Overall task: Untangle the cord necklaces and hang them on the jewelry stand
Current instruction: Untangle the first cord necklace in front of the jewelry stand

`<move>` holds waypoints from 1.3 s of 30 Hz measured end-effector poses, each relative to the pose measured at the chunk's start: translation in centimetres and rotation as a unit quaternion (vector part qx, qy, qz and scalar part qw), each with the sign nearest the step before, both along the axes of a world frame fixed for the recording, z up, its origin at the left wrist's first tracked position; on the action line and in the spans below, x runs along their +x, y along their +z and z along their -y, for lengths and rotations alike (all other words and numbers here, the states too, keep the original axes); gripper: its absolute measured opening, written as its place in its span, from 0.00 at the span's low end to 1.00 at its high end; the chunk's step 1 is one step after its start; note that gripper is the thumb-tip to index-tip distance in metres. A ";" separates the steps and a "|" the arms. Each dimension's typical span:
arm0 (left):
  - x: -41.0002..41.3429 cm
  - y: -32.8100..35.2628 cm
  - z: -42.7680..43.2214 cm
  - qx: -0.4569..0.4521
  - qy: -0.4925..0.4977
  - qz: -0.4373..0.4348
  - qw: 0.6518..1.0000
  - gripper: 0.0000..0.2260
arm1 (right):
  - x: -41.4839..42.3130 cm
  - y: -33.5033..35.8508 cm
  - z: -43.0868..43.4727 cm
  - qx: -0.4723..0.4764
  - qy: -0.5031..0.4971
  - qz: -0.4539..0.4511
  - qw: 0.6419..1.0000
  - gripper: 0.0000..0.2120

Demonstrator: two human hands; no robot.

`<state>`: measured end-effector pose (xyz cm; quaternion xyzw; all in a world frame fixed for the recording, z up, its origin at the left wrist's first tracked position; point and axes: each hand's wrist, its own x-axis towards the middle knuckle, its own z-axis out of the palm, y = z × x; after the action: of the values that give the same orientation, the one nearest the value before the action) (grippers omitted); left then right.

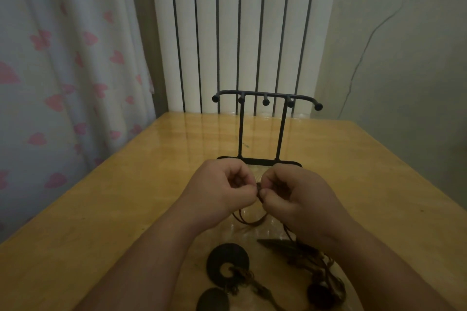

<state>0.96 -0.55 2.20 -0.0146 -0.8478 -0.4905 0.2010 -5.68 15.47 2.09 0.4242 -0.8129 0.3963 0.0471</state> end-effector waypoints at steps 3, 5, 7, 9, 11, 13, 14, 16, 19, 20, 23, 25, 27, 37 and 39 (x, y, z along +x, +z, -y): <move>0.0 0.0 0.2 0.004 -0.013 0.018 1.000 0.12 | 0.1 -0.1 0.1 -0.006 0.006 0.000 1.000 0.03; -0.1 0.0 0.4 0.009 -0.029 0.036 0.999 0.16 | 0.0 -0.2 0.1 -0.008 0.006 0.001 1.000 0.04; -0.1 0.0 0.4 0.012 -0.050 0.053 0.997 0.16 | 0.1 -0.2 0.1 -0.005 0.006 0.004 1.000 0.04; -0.1 0.0 0.4 0.012 -0.066 0.062 0.996 0.15 | 0.1 -0.2 0.1 0.012 0.009 0.008 1.000 0.02; -0.1 -0.2 0.4 0.012 -0.060 0.060 0.996 0.13 | 0.0 -0.3 0.2 0.013 0.008 0.019 1.000 0.01; -0.2 -0.2 0.4 0.025 -0.049 0.050 0.997 0.10 | 0.0 -0.3 0.2 -0.003 0.002 0.032 0.999 0.01; -0.2 -0.3 0.3 0.036 -0.045 0.044 0.997 0.08 | 0.1 -0.3 0.3 -0.012 -0.001 0.037 0.999 0.01; -0.1 -0.2 0.3 0.063 -0.034 0.035 0.997 0.07 | 0.1 -0.2 0.4 -0.026 -0.009 0.054 0.998 0.01; -0.2 -0.2 0.5 0.072 0.018 0.026 0.997 0.06 | -0.4 -0.3 0.3 -0.031 -0.064 0.053 0.996 0.05; -0.3 -0.2 0.6 0.068 0.040 0.022 0.997 0.07 | -0.6 -0.3 0.1 -0.032 -0.088 0.050 0.994 0.06; -0.6 -0.3 0.7 0.035 0.091 0.039 0.995 0.09 | -1.1 -0.4 -0.2 0.002 -0.116 0.079 0.990 0.06; -0.6 -0.3 0.6 -0.031 0.104 0.082 0.991 0.13 | -1.0 -0.7 0.0 0.065 -0.101 0.107 0.987 0.05; -0.8 -0.3 0.2 -0.122 0.101 0.143 0.977 0.17 | -0.7 -1.2 0.6 0.136 -0.097 0.109 0.980 0.03; -1.4 -1.5 0.5 -0.327 0.088 0.224 0.914 0.09 | -0.9 -2.5 1.6 0.237 -0.099 0.093 0.962 0.10; -1.3 -1.4 0.2 -0.287 0.088 0.205 0.932 0.08 | -1.0 -2.5 1.4 0.183 -0.105 0.092 0.973 0.07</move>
<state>-0.33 -0.79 0.84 0.1037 -0.9730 -0.1993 0.0522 -6.73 14.02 -0.42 0.2996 -0.9124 0.2712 -0.0650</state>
